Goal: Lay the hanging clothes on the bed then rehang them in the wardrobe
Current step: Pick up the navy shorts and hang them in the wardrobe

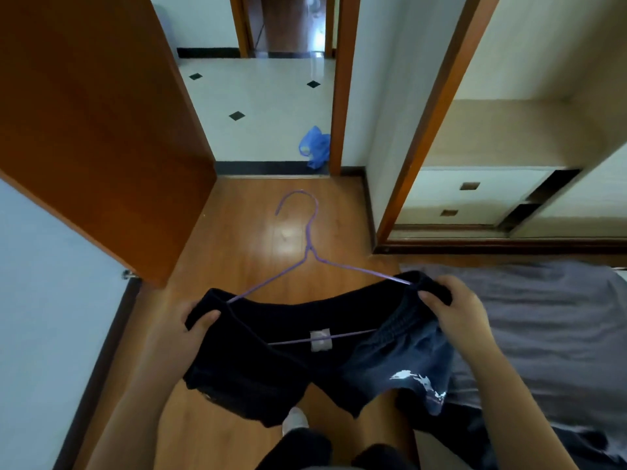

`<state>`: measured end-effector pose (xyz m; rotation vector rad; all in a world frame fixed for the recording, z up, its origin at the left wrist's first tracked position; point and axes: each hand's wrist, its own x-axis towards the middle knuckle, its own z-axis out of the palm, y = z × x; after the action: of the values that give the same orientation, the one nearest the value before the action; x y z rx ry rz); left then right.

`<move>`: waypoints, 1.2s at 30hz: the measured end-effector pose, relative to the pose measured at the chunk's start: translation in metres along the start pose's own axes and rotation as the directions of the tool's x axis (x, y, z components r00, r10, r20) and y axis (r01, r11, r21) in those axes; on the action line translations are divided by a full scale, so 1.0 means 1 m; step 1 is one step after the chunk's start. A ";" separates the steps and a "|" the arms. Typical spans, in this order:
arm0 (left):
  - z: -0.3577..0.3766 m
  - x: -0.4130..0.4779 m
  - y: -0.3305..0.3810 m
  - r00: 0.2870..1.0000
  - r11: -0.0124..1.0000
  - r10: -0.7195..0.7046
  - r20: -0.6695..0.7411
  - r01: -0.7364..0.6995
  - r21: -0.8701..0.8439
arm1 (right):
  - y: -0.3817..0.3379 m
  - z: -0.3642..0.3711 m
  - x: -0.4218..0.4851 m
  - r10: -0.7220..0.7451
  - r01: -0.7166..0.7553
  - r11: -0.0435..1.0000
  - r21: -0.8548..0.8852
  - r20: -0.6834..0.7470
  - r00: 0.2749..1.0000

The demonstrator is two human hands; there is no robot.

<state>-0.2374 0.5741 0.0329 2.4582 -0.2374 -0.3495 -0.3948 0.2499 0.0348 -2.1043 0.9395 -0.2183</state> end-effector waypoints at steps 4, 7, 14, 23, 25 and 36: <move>0.000 0.089 0.040 0.997 0.997 0.062 0.055 -0.064 0.041 | -0.012 0.003 0.066 0.054 -0.052 0.998 0.024 -0.068 0.996; 0.019 0.148 0.083 0.987 0.990 0.117 0.108 -0.125 0.072 | -0.003 -0.009 0.117 0.111 -0.105 0.992 0.067 -0.102 0.989; 0.087 0.263 0.195 0.973 0.975 0.216 0.083 -0.220 0.040 | 0.025 -0.064 0.265 0.141 -0.125 0.988 0.094 -0.193 0.971; 0.175 0.360 0.333 0.843 0.899 0.430 0.322 -0.433 -0.067 | 0.075 -0.140 0.361 0.352 -0.322 0.936 0.141 -0.352 0.867; 0.194 0.380 0.357 0.791 0.878 0.458 0.405 -0.475 -0.066 | 0.088 -0.149 0.367 0.424 -0.392 0.905 0.163 -0.379 0.822; 0.301 0.450 0.477 0.441 0.622 0.698 0.564 -0.764 -0.173 | 0.116 -0.196 0.378 0.613 -0.577 0.760 0.300 -0.628 0.480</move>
<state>0.0569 -0.0841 0.0126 1.9854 -1.5904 -0.6977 -0.2774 -0.1756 0.0209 -1.4802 2.0521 -0.6957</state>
